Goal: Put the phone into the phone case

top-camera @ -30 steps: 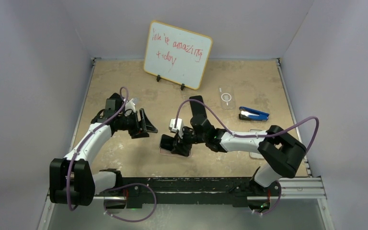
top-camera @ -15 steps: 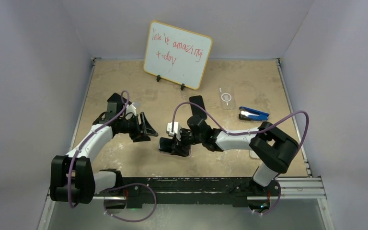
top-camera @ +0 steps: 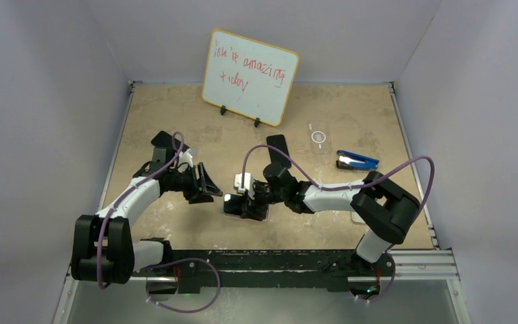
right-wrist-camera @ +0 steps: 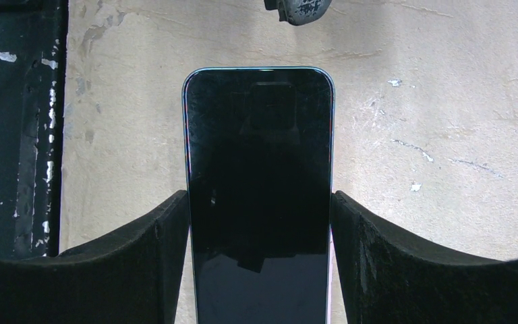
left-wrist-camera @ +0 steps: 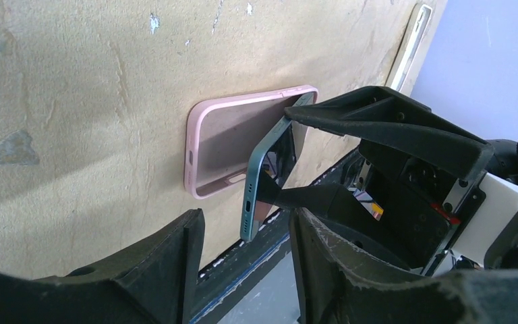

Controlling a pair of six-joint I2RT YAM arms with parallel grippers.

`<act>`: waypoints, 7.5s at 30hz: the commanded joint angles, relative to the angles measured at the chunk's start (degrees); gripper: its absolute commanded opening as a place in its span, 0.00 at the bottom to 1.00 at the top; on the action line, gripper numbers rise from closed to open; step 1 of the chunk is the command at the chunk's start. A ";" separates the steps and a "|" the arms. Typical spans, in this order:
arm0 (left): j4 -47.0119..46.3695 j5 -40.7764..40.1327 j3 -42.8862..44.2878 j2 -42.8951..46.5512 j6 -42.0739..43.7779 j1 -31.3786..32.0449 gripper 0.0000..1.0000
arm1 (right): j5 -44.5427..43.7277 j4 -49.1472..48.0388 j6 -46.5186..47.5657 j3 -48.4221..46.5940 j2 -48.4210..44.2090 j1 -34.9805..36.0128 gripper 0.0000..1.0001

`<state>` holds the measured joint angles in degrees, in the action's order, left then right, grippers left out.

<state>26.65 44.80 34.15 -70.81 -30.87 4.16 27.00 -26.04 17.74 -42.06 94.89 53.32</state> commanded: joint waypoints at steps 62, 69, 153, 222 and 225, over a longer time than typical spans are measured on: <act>-23.74 -1.10 -2.78 -8.58 -8.73 10.31 0.51 | -17.07 -27.57 -8.07 15.35 -5.24 0.16 0.47; -28.50 -0.78 -2.82 -10.71 -9.37 12.60 0.47 | -16.90 -28.91 -8.16 15.60 -4.67 0.07 0.47; -22.69 -23.99 4.59 -16.05 -3.47 22.91 0.45 | -38.83 17.61 -83.75 17.58 -24.21 0.00 0.40; -18.97 -15.93 -0.66 -12.00 -8.59 24.13 0.37 | -5.43 -12.43 -72.21 17.98 -8.05 -12.09 0.53; -20.67 -14.16 -1.93 -11.64 -10.05 24.14 0.37 | -8.08 -9.19 -69.83 16.90 -8.36 -12.08 0.56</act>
<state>7.03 28.08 33.87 -84.27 -40.75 27.94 23.29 -38.81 -55.46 -23.86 88.47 40.95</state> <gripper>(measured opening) 0.366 0.543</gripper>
